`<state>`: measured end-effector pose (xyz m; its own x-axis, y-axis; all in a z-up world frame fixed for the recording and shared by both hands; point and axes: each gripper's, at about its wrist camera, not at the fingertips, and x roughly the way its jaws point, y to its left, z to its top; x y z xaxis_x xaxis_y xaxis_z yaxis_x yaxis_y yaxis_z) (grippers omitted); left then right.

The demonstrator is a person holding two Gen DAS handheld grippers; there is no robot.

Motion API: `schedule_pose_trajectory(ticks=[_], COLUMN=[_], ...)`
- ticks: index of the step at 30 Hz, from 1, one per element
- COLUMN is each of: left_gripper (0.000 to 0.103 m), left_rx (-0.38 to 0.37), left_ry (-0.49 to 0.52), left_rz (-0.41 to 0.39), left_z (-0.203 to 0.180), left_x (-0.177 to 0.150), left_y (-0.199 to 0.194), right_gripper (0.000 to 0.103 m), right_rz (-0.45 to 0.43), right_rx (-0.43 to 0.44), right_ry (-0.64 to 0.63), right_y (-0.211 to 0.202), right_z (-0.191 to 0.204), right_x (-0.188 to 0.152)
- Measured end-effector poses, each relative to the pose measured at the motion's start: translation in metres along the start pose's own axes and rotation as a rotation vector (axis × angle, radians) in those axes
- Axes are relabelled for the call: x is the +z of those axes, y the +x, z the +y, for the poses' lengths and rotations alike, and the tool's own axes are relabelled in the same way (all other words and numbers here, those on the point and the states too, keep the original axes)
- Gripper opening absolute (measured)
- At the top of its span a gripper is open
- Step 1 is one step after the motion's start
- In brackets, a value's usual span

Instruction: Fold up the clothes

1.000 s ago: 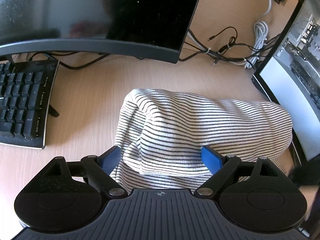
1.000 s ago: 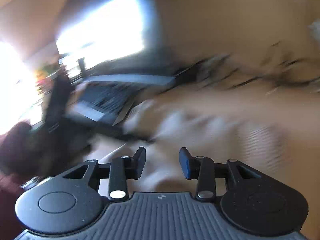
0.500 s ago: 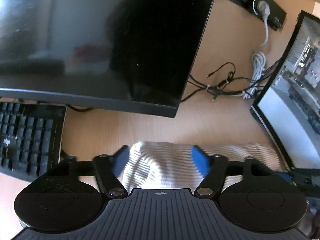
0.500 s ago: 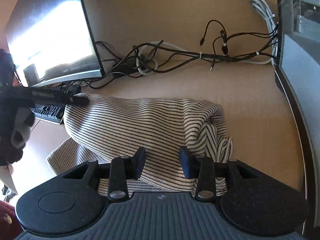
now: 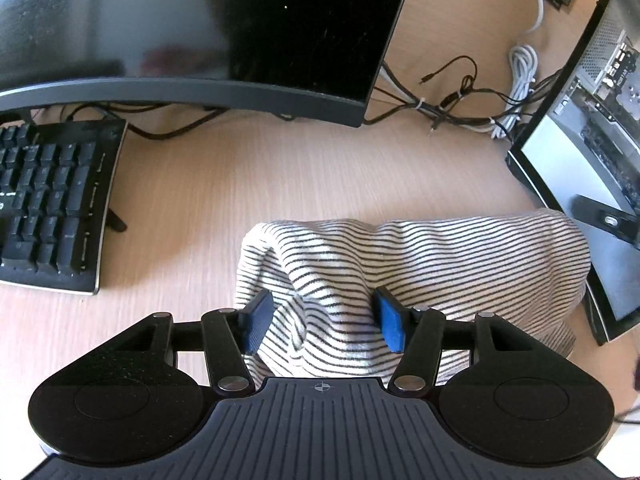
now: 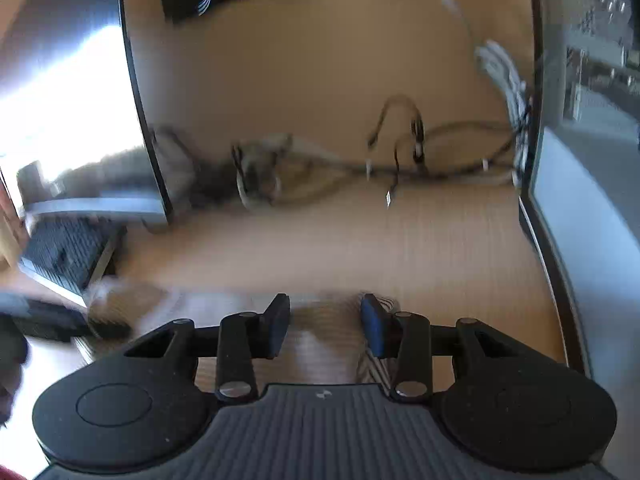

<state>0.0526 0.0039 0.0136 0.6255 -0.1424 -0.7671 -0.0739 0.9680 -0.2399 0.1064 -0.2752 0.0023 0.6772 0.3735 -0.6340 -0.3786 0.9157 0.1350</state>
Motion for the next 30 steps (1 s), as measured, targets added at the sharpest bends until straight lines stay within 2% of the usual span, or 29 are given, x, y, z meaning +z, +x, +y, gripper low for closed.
schedule_pose_trajectory(ticks=[4, 6, 8, 9, 12, 13, 14, 17, 20, 22, 24, 28, 30], left_gripper=[0.064, 0.065, 0.083, 0.085, 0.078, 0.072, 0.070, 0.072, 0.076, 0.076, 0.076, 0.083, 0.083], left_rx=[-0.031, -0.035, -0.003, 0.010, 0.028, 0.028, 0.032, 0.051, 0.058, 0.063, 0.068, 0.058, 0.048], left_ry=[-0.051, -0.091, -0.117, -0.119, -0.090, -0.069, -0.040, 0.005, -0.009, -0.012, -0.008, -0.040, -0.054], left_rz=[-0.010, -0.032, -0.053, -0.053, -0.021, -0.007, 0.002, 0.025, 0.052, 0.060, 0.064, 0.084, 0.085], left_z=[0.006, 0.012, 0.015, 0.017, 0.014, 0.010, 0.006, -0.001, 0.002, 0.003, 0.003, 0.006, 0.008], left_x=[0.004, 0.014, 0.028, 0.034, 0.047, 0.049, 0.048, 0.046, 0.045, 0.043, 0.039, 0.039, 0.038], left_y=[-0.009, -0.014, -0.014, -0.009, 0.013, 0.020, 0.024, 0.030, 0.035, 0.037, 0.038, 0.043, 0.044], right_gripper=[0.046, 0.054, 0.058, 0.061, 0.071, 0.071, 0.071, 0.071, 0.071, 0.070, 0.059, 0.047, 0.037], right_rz=[0.037, 0.056, 0.060, 0.057, 0.039, 0.038, 0.039, 0.060, 0.085, 0.102, 0.120, 0.133, 0.123], right_rx=[0.011, 0.025, 0.018, 0.007, -0.032, -0.026, -0.010, 0.027, 0.044, 0.063, 0.088, 0.110, 0.117], right_ry=[0.024, 0.055, 0.065, 0.073, 0.171, 0.228, 0.285, 0.395, 0.401, 0.393, 0.381, 0.336, 0.314], right_y=[-0.009, -0.011, -0.012, -0.013, -0.014, -0.012, -0.008, 0.010, 0.026, 0.032, 0.036, 0.035, 0.033], right_z=[-0.006, -0.013, -0.016, -0.017, -0.027, -0.034, -0.040, -0.052, -0.053, -0.054, -0.053, -0.049, -0.046], right_x=[-0.016, -0.018, -0.017, -0.016, -0.009, -0.008, -0.007, -0.003, 0.001, 0.003, 0.003, 0.003, 0.007])
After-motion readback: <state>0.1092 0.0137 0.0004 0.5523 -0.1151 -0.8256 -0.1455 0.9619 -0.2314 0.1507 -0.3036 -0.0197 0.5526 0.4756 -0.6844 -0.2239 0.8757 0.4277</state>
